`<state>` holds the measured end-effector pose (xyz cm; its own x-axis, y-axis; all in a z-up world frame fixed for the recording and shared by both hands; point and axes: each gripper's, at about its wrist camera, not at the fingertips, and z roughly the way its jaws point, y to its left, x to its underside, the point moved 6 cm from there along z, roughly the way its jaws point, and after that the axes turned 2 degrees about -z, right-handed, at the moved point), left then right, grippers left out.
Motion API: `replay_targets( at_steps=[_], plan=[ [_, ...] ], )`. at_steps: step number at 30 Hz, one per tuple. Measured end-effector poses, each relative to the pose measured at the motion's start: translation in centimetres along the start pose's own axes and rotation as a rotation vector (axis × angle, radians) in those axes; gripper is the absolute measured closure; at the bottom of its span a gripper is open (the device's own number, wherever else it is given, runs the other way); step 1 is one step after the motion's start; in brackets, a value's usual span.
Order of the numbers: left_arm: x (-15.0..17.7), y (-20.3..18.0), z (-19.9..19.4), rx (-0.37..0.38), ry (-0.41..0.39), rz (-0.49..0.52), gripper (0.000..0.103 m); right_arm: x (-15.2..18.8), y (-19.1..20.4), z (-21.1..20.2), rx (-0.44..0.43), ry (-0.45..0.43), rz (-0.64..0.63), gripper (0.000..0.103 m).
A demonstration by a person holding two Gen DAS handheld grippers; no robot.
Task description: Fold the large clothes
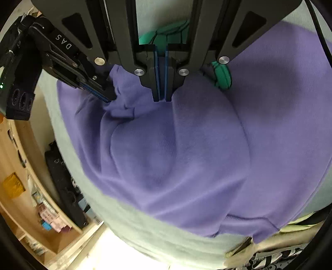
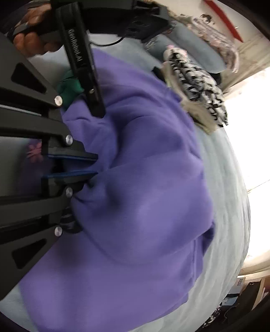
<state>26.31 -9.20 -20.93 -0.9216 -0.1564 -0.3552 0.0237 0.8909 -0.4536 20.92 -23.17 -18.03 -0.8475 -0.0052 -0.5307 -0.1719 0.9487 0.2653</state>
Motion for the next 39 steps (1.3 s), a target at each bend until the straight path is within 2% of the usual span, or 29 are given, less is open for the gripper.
replay_targets(
  at_steps=[3, 7, 12, 16, 19, 24, 27, 28, 30, 33, 36, 39],
  plan=[
    [0.0, -0.3, 0.5, -0.026, -0.003, 0.034, 0.099, 0.7, 0.0, -0.1, 0.011, 0.004, -0.021, 0.099],
    [-0.3, -0.7, 0.5, -0.046, -0.011, 0.037, 0.099, 0.0, 0.2, -1.4, -0.033, 0.007, 0.0, 0.098],
    [0.3, -1.3, 0.3, -0.079, -0.028, 0.079, 0.099, -1.8, 1.5, -3.9, -0.097, -0.073, 0.004, 0.095],
    [0.4, -1.9, 0.4, -0.103, -0.04, 0.095, 0.099, -3.2, 2.3, -3.3, -0.119, -0.081, -0.001, 0.095],
    [0.7, -2.3, 0.4, -0.104, -0.043, 0.097, 0.099, -4.4, 2.9, -3.1, -0.178, -0.091, 0.003, 0.095],
    [0.8, -2.4, 0.5, -0.105, -0.051, 0.089, 0.099, -7.0, 3.8, -1.3, -0.239, -0.1, -0.062, 0.095],
    [1.0, -2.1, 0.4, -0.115, -0.056, 0.104, 0.099, -8.0, 3.4, 1.3, -0.21, -0.056, -0.092, 0.1],
    [1.0, -2.1, 0.4, -0.119, -0.058, 0.112, 0.1, -8.2, 3.2, 2.2, -0.182, -0.045, -0.11, 0.103],
    [1.1, -2.6, 0.4, -0.123, -0.061, 0.12, 0.1, -8.7, 2.7, 3.6, -0.083, -0.04, -0.165, 0.103],
    [1.3, -2.9, 0.3, -0.122, -0.064, 0.12, 0.1, -9.1, 2.4, 5.0, -0.007, -0.042, -0.229, 0.103],
    [1.3, -3.0, 0.2, -0.118, -0.055, 0.113, 0.1, -9.3, 2.1, 4.8, -0.01, -0.032, -0.237, 0.103],
    [0.8, -3.3, -0.8, -0.107, -0.035, 0.109, 0.099, -9.4, 2.1, 3.1, -0.106, -0.025, -0.18, 0.103]
  ],
)
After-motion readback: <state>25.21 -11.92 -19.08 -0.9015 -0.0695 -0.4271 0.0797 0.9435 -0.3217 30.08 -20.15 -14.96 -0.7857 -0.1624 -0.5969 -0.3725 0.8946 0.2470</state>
